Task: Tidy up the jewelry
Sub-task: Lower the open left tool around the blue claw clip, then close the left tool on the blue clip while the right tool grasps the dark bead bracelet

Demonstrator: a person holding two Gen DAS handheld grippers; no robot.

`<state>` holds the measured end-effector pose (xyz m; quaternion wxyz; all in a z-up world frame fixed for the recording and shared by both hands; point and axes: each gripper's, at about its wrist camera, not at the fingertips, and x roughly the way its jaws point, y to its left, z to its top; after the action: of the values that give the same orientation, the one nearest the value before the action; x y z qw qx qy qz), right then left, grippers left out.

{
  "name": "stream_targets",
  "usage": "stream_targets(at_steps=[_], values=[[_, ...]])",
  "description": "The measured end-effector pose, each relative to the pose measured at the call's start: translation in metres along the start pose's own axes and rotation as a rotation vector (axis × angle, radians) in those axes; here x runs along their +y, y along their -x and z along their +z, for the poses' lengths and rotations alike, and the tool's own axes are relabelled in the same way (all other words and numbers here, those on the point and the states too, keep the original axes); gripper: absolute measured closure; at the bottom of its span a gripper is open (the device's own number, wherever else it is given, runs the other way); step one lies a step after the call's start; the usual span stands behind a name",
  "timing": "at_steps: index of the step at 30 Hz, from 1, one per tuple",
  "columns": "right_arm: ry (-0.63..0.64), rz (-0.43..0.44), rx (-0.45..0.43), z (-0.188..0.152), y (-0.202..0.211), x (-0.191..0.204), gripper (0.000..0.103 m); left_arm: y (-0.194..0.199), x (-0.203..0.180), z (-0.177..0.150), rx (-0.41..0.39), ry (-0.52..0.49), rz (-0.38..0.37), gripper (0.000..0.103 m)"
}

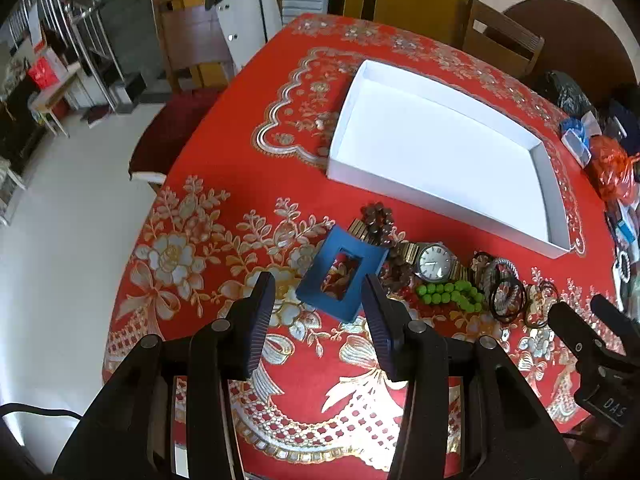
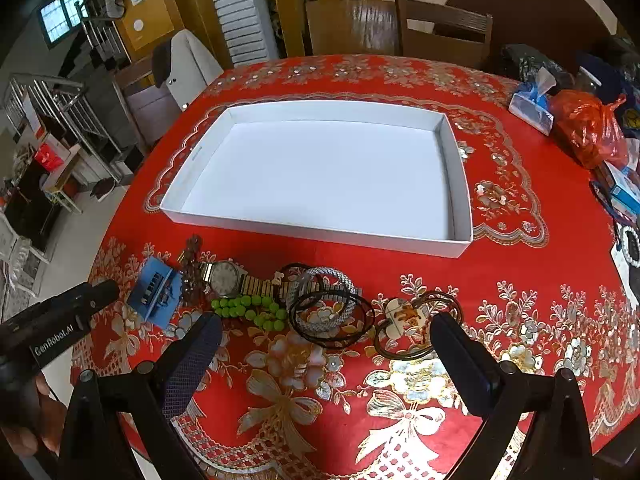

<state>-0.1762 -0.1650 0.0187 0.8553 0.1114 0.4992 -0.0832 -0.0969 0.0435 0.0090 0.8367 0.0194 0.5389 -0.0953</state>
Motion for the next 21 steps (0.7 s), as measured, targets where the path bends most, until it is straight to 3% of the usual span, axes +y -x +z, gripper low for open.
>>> stream_targets(at_steps=[10,15,16,18,21], values=[[0.026,0.068,0.024,-0.006,-0.01,0.001,0.0,-0.005,0.043,-0.006,0.054,0.048,-0.055,0.056],[0.035,0.091,0.034,-0.005,-0.014,0.0,0.0,-0.006,0.035,-0.007,0.07,0.016,-0.101,0.056],[0.033,0.091,0.035,-0.005,-0.014,-0.001,0.0,-0.006,0.03,-0.007,0.072,-0.003,-0.117,0.054],[0.024,0.093,0.037,-0.003,-0.015,-0.004,0.0,-0.008,0.02,-0.008,0.083,-0.045,-0.142,0.039],[0.007,0.123,0.044,-0.001,-0.017,-0.009,0.0,-0.01,0.005,-0.008,0.083,-0.1,-0.154,0.036]])
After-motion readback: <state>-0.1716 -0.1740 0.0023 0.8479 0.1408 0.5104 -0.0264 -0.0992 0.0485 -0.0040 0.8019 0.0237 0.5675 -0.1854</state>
